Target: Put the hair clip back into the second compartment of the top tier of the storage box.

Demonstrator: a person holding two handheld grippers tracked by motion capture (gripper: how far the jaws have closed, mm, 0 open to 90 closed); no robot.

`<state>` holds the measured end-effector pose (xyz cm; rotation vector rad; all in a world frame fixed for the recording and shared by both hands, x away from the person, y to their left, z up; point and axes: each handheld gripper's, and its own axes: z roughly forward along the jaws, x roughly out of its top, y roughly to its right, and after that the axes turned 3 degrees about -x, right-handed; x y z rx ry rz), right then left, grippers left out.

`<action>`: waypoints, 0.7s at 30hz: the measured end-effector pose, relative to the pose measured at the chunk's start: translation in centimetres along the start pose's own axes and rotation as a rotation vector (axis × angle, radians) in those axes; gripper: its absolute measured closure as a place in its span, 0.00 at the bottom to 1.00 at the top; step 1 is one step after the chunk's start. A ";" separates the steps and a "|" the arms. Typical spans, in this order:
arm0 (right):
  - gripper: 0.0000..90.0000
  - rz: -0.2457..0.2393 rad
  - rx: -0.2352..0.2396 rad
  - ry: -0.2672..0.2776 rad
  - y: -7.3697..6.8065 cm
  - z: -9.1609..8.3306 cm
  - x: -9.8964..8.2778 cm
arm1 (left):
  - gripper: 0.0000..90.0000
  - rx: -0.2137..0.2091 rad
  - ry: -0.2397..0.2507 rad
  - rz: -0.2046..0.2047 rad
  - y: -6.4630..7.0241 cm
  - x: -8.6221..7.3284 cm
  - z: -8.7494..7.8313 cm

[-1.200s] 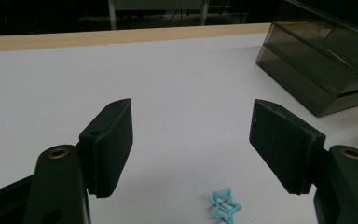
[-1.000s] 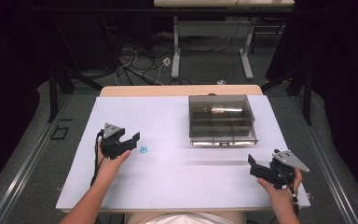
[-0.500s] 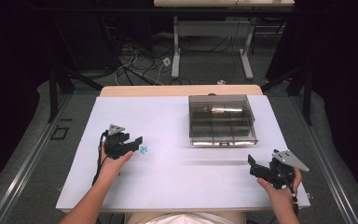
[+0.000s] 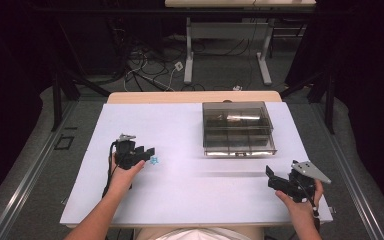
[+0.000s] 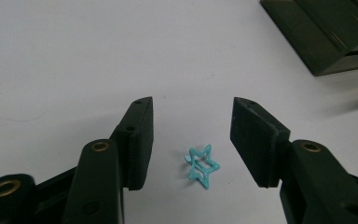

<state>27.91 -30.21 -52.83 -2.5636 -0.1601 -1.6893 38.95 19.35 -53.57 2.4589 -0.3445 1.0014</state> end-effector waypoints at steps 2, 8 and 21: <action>0.07 -0.004 0.001 -0.002 0.0 0.0 0.0 | 0.57 0.004 -0.003 -0.002 0.0 0.0 0.1; 0.07 0.003 0.006 -0.005 -0.1 0.0 0.0 | 0.64 0.003 -0.053 0.004 0.1 0.0 0.6; 0.08 0.000 0.006 -0.017 0.0 0.0 0.0 | 0.75 -0.009 -0.123 -0.001 -0.1 -0.2 1.2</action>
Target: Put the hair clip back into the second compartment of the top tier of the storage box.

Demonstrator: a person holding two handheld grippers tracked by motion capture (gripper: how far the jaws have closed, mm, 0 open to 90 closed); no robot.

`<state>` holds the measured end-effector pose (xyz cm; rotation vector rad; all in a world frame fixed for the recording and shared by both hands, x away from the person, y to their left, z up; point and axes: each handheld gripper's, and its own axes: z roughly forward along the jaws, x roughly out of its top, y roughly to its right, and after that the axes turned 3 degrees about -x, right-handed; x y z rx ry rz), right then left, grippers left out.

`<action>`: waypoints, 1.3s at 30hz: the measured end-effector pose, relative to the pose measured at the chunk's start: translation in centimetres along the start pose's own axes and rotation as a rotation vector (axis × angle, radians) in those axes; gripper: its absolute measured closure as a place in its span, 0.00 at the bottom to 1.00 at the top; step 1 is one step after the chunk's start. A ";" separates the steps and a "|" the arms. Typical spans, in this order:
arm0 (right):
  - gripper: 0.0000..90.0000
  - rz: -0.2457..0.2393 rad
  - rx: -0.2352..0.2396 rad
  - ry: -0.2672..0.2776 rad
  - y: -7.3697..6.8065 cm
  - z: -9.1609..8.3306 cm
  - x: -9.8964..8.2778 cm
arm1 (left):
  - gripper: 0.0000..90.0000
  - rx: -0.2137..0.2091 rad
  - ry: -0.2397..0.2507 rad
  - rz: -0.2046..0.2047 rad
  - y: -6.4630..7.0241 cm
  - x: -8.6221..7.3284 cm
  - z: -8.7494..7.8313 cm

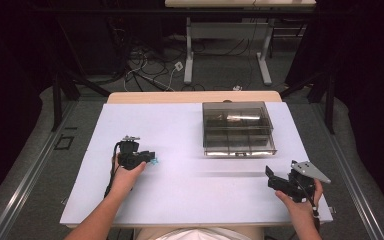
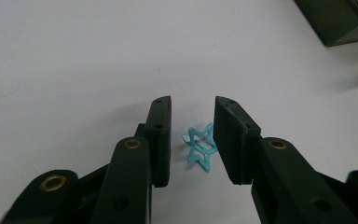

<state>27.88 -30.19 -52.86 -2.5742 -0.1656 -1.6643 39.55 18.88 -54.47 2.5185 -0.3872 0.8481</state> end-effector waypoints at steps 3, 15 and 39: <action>0.08 -0.002 0.001 0.000 0.0 0.0 0.0 | 0.77 0.001 -0.004 0.003 0.0 -0.1 0.3; 0.10 -0.003 0.005 -0.004 0.1 0.0 0.0 | 0.83 -0.010 -0.050 0.013 0.0 -0.2 0.6; 0.14 -0.008 0.008 -0.006 0.1 0.0 -0.1 | 0.98 -0.052 -0.028 0.016 0.4 -0.1 0.1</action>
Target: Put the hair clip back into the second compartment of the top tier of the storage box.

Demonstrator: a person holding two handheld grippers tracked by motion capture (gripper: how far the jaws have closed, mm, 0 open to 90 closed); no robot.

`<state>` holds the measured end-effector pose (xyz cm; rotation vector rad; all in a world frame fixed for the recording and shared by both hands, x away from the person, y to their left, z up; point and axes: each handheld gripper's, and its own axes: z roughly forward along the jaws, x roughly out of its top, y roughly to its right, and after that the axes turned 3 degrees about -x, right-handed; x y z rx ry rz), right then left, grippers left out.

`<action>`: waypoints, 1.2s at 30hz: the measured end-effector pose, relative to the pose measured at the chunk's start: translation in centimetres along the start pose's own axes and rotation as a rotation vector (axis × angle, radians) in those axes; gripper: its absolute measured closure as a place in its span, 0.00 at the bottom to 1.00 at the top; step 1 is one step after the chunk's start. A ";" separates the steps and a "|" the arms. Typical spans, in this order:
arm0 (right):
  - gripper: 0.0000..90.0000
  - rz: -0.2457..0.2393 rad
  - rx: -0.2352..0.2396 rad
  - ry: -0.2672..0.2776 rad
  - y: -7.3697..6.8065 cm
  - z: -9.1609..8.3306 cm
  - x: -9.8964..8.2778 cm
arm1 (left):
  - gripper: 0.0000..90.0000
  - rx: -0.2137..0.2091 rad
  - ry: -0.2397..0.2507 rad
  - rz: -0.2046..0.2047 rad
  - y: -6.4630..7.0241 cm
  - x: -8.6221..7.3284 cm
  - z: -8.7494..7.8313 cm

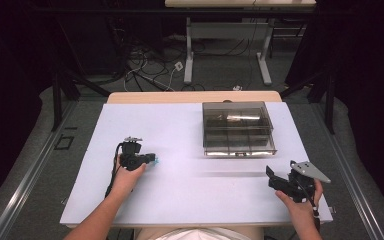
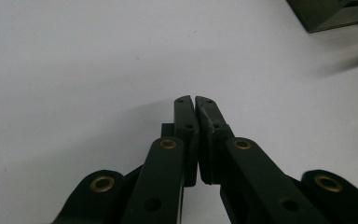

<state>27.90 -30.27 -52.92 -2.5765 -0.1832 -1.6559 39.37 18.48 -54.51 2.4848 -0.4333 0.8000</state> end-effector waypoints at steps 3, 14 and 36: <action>0.14 -0.002 0.001 0.001 0.0 0.0 0.0 | 0.98 -0.006 0.003 0.001 0.1 0.0 -0.2; 0.15 -0.005 0.012 0.000 -0.1 0.2 0.1 | 0.98 -0.013 0.023 0.002 0.4 0.0 -0.8; 0.15 -0.009 0.012 0.005 -0.1 0.2 0.0 | 0.98 -0.014 0.062 0.038 1.0 -0.2 -1.7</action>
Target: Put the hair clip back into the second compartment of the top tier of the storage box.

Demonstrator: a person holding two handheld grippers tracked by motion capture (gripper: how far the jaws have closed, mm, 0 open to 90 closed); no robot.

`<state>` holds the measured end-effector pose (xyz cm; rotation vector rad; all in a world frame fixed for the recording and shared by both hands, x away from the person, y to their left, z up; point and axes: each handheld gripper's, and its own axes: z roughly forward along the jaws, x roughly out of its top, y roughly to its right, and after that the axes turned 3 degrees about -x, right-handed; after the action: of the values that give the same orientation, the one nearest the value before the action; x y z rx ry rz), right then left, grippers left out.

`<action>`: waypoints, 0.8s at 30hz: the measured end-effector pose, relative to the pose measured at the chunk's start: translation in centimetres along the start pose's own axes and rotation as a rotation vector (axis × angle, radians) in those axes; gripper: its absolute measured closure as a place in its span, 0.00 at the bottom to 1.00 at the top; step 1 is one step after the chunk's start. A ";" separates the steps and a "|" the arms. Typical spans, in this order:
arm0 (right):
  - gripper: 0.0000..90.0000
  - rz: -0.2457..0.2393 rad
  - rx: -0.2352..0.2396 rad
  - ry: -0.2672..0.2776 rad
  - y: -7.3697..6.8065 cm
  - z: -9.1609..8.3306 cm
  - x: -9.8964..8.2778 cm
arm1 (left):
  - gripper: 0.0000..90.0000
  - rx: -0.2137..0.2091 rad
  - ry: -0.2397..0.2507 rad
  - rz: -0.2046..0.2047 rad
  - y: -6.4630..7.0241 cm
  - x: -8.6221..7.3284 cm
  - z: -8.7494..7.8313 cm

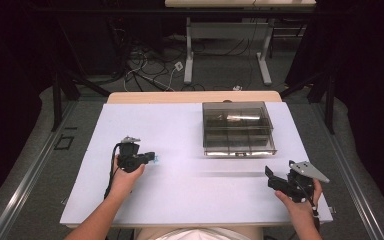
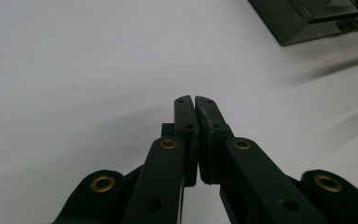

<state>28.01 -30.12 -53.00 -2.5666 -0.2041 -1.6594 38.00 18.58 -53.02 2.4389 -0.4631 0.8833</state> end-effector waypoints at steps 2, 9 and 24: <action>0.15 -0.001 -0.004 -0.009 0.0 -0.1 0.0 | 0.98 -0.001 0.010 0.003 0.1 0.0 -0.1; 0.15 0.000 -0.005 -0.010 0.1 -0.2 0.0 | 0.98 0.005 0.032 0.014 0.3 0.0 -0.4; 0.15 0.004 -0.003 -0.006 0.0 -0.2 0.0 | 0.98 -0.014 0.084 0.028 1.6 -0.1 -1.3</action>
<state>27.83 -30.19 -52.94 -2.5725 -0.1972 -1.6523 36.54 18.02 -51.66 2.3778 -0.4725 0.9868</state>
